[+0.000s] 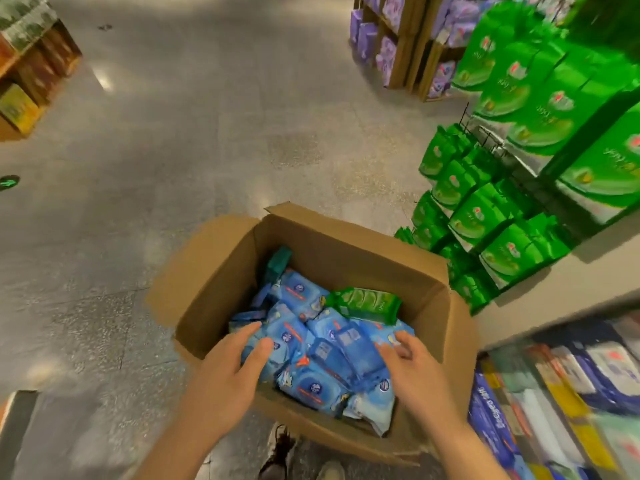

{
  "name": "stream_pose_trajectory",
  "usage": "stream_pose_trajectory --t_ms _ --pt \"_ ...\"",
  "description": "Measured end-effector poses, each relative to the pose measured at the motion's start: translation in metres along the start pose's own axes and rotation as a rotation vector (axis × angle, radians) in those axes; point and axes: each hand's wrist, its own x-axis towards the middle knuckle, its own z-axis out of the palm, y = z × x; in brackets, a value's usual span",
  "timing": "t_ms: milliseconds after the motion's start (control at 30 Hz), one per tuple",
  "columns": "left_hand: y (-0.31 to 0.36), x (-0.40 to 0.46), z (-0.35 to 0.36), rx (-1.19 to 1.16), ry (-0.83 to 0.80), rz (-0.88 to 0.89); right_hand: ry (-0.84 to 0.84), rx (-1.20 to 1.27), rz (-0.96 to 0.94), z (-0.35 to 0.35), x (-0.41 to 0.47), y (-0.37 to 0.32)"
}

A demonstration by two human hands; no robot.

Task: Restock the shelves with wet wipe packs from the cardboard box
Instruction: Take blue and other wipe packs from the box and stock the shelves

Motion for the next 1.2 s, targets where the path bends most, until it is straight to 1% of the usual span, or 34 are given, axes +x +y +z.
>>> stream_pose_trajectory --t_ms 100,167,300,400,500,600,700,800,867,933,1067,1133,1200 --pt "-0.005 0.044 0.014 0.018 -0.073 0.011 0.007 0.017 0.076 0.016 0.035 0.009" --pt "-0.012 0.074 0.025 0.004 -0.110 -0.010 0.038 0.043 0.160 0.027 0.063 0.013" --pt "-0.029 0.129 0.049 -0.024 -0.183 -0.033 0.197 0.088 0.309 0.047 0.127 0.023" --pt "-0.042 0.161 0.063 -0.026 -0.196 -0.032 0.323 0.052 0.344 0.058 0.168 0.026" --pt "-0.056 0.181 0.068 -0.013 -0.211 -0.053 0.403 0.024 0.381 0.067 0.210 0.030" --pt "-0.064 0.192 0.069 -0.029 -0.222 -0.104 0.405 0.124 0.495 0.079 0.250 0.032" --pt "-0.065 0.200 0.074 -0.118 -0.237 -0.170 0.449 0.256 0.566 0.085 0.277 0.032" --pt "-0.062 0.201 0.080 -0.131 -0.315 -0.178 0.439 0.385 0.614 0.087 0.288 0.037" --pt "-0.061 0.200 0.083 -0.146 -0.362 -0.170 0.410 0.431 0.614 0.088 0.286 0.039" --pt "-0.061 0.199 0.087 -0.202 -0.383 -0.193 0.399 0.417 0.564 0.092 0.280 0.038" --pt "-0.049 0.192 0.092 -0.414 -0.348 -0.342 0.440 0.443 0.466 0.106 0.257 0.027" --pt "-0.042 0.187 0.094 -0.459 -0.347 -0.417 0.491 0.475 0.428 0.105 0.238 0.019" --pt "-0.033 0.181 0.097 -0.506 -0.376 -0.474 0.502 0.568 0.393 0.095 0.209 0.010"
